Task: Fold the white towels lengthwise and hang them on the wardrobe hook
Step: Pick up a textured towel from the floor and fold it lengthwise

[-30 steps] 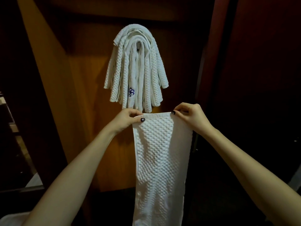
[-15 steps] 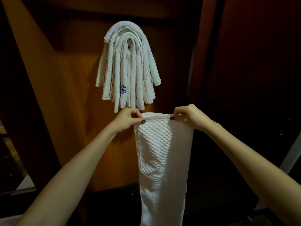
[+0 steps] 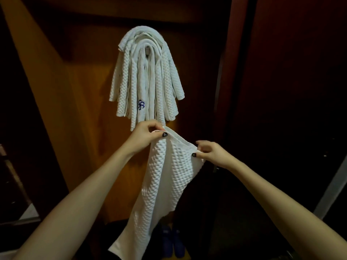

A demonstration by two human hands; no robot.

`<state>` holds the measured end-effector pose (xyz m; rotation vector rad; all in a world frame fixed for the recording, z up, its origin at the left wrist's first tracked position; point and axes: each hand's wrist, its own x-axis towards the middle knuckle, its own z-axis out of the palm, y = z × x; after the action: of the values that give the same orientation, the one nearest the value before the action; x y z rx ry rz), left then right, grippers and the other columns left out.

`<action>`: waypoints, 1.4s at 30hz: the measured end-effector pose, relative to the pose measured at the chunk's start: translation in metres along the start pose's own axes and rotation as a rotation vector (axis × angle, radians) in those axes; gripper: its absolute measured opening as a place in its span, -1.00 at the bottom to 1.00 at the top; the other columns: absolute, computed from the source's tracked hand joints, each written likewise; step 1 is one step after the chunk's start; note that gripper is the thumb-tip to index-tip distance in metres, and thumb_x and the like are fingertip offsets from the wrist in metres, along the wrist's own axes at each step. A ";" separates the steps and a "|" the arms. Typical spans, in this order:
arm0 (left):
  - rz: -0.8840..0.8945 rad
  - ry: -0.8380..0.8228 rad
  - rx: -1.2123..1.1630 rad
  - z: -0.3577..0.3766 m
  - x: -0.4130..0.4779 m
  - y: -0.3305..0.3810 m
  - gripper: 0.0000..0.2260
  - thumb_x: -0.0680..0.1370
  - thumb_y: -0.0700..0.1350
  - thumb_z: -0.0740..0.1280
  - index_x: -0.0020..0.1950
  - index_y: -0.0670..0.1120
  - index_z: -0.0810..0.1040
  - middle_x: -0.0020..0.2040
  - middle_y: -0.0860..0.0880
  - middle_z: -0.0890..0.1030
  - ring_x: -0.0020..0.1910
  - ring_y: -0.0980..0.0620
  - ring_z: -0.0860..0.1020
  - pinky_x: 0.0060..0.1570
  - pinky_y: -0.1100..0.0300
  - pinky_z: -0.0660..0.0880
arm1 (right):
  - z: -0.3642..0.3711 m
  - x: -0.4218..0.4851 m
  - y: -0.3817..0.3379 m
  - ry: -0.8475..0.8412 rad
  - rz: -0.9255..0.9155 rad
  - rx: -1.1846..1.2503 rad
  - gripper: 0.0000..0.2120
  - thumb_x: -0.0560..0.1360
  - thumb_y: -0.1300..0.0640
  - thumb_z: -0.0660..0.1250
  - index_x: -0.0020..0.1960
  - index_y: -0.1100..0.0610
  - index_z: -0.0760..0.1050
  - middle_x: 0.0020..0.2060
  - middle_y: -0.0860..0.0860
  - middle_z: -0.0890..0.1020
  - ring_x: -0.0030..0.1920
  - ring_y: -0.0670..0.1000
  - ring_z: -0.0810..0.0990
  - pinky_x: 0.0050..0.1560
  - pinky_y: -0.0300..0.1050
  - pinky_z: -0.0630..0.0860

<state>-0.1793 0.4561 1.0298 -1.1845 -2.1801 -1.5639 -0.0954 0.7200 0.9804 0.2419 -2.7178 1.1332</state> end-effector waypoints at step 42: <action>-0.301 -0.074 0.386 -0.023 -0.015 -0.024 -0.81 0.39 -0.24 0.50 -0.32 -0.02 0.55 -0.26 0.07 0.58 -0.16 0.08 0.51 -0.17 0.23 0.36 | -0.036 0.013 -0.027 0.436 -0.203 -0.182 -0.94 0.50 0.22 0.42 -0.13 0.09 0.58 -0.25 -0.14 0.59 -0.19 -0.33 0.57 -0.21 -0.53 0.40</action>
<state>-0.1928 0.4260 1.0139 -0.8379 -2.6500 -1.1235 -0.0979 0.7257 1.0271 0.2092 -2.3286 0.7703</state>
